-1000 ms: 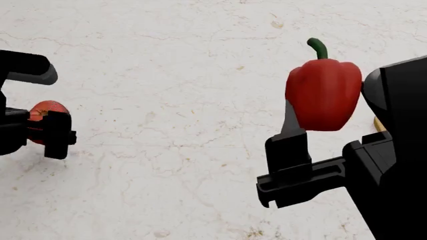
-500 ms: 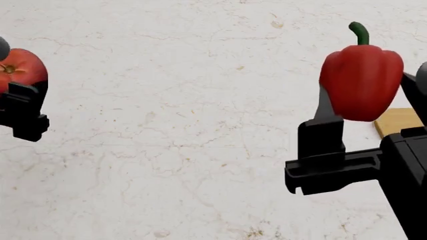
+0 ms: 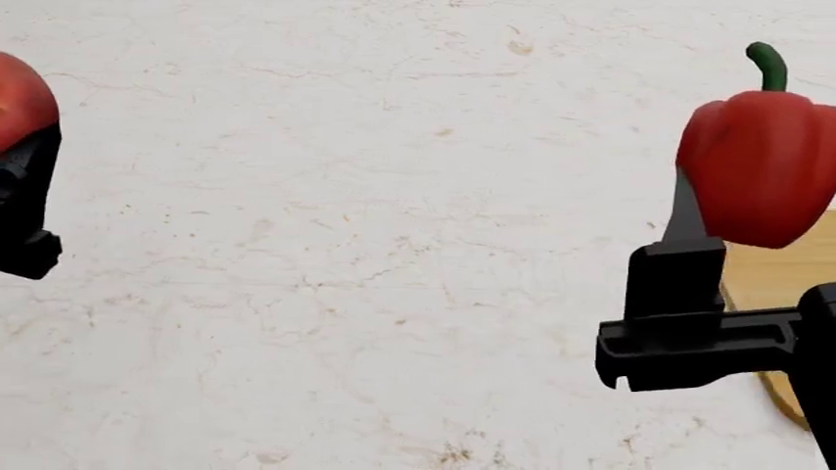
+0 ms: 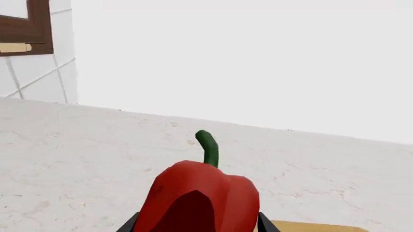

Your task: Place the avocado, onion, tomato and bell pepper on the cutting board.

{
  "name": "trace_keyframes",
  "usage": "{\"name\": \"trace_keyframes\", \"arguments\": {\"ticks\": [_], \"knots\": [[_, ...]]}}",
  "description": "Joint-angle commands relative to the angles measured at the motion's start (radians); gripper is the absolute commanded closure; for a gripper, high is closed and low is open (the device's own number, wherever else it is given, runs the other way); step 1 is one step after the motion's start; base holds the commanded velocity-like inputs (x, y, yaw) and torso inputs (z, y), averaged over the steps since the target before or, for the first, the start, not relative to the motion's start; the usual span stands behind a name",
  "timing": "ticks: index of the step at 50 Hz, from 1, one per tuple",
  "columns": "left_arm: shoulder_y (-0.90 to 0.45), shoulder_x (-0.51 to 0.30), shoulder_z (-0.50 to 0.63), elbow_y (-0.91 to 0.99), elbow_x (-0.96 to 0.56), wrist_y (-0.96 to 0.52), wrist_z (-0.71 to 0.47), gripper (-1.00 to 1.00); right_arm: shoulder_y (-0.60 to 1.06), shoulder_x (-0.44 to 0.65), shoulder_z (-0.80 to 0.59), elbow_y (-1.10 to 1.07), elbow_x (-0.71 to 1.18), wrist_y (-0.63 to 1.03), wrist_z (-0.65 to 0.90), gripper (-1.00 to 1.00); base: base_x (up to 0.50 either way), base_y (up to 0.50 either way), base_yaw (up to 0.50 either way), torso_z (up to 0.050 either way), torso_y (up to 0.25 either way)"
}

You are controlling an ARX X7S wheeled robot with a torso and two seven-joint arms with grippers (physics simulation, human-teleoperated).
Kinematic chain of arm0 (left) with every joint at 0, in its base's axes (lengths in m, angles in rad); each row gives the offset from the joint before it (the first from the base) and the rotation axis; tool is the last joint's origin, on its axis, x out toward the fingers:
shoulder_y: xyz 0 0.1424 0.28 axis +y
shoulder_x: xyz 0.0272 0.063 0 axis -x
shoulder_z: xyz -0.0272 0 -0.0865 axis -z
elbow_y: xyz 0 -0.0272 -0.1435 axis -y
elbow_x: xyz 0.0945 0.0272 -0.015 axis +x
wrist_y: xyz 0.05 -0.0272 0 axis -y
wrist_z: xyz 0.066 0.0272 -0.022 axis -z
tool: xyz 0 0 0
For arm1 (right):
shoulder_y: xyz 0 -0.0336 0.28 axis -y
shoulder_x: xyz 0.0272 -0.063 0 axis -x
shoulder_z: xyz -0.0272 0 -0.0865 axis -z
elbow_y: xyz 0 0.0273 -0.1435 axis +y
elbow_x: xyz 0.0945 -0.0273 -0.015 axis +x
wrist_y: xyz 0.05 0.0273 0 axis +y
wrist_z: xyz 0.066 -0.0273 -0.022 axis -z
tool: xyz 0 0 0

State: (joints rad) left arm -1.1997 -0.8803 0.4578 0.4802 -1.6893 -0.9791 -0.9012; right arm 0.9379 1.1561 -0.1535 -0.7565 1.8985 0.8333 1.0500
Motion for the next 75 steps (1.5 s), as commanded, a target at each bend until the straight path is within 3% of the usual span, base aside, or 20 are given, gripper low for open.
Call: {"name": "trace_keyframes", "arguments": {"ticks": [1, 51, 64, 75], "knots": [[0.035, -0.013, -0.061, 0.051, -0.022, 0.047, -0.019, 1.00, -0.011, -0.019, 0.046, -0.010, -0.034, 0.003, -0.023, 1.00, 0.00, -0.50, 0.00, 0.000, 0.000], [0.072, -0.078, -0.094, 0.126, -0.035, 0.071, -0.021, 1.00, 0.124, -0.070, -0.059, -0.005, 0.020, 0.069, 0.004, 1.00, 0.01, -0.50, 0.00, 0.000, 0.000], [0.075, -0.088, -0.095, 0.134, -0.038, 0.070, -0.024, 1.00, 0.115, -0.067, -0.062, -0.010, 0.021, 0.062, 0.023, 1.00, 0.00, 0.00, 0.00, 0.000, 0.000], [0.075, -0.084, -0.089, 0.135, -0.033, 0.069, -0.021, 1.00, 0.081, -0.054, -0.047, -0.010, 0.015, 0.049, 0.015, 1.00, 0.50, 0.00, 0.00, 0.000, 0.001]]}}
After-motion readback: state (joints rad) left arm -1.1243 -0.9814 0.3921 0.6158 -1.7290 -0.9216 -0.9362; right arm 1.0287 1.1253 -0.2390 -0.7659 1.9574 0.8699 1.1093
